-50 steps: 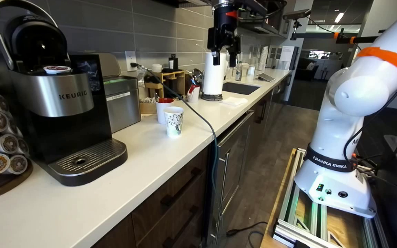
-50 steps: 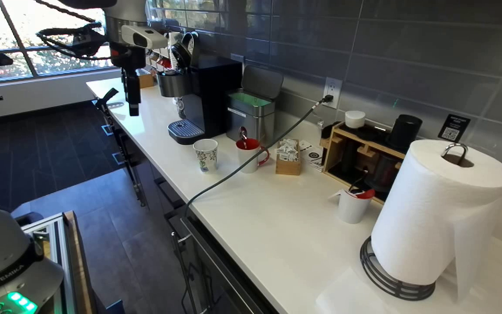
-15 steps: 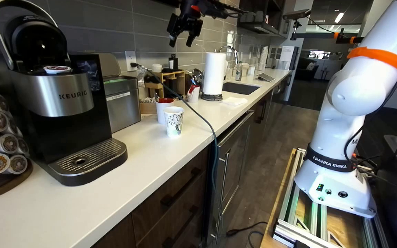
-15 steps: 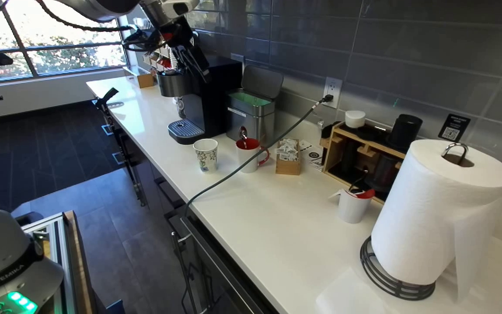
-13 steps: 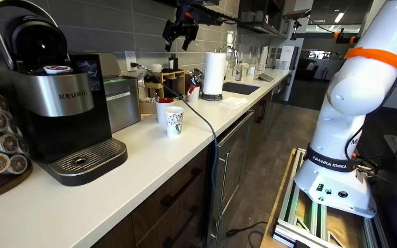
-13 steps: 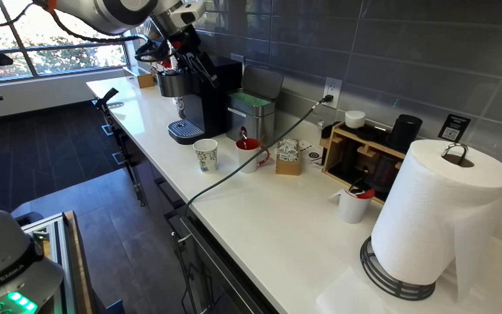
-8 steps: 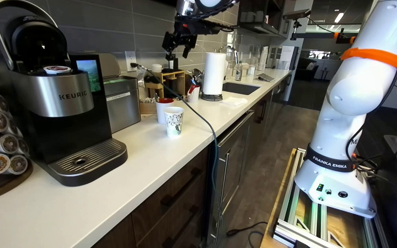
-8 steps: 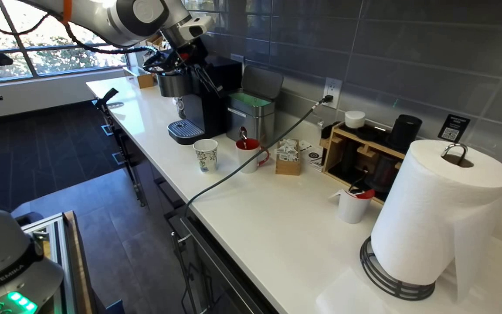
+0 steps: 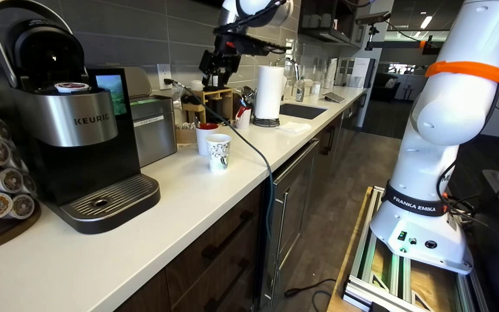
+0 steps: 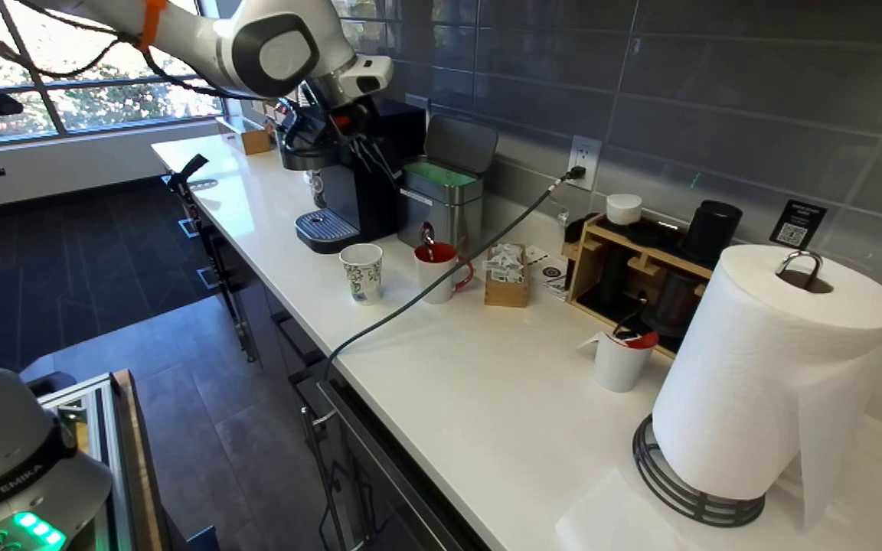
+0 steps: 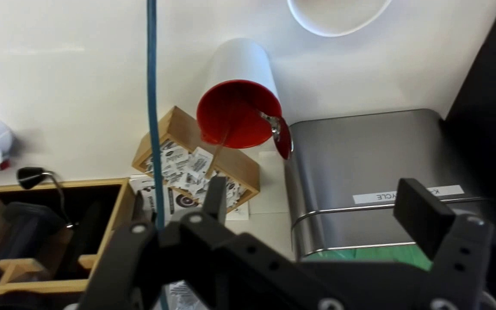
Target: Close the lid on the bin
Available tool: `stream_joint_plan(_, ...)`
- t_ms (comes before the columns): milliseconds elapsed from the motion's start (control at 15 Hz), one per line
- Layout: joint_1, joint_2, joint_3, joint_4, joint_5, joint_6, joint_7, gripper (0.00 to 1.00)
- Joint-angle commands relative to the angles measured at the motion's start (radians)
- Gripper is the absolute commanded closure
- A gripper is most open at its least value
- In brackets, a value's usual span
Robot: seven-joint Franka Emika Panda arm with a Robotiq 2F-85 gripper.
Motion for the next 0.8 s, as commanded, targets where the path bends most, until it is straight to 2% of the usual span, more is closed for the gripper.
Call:
stream_joint_plan(0,0.058,0.134,-0.048,0.047,0.235,0.097,-0.274,0.0)
stream_joint_plan(200,0.056,0.224,-0.029,0.145,0.447,0.039,-0.511,0.0)
stream_joint_plan(333,0.013,0.28,-0.025,0.22,0.571,-0.026,-0.661,0.0)
stream_joint_plan(467,-0.028,0.328,-0.034,0.3,0.604,-0.107,-0.693,0.0)
stream_joint_plan(733,-0.103,0.426,-0.063,0.458,0.612,-0.225,-0.599,0.0)
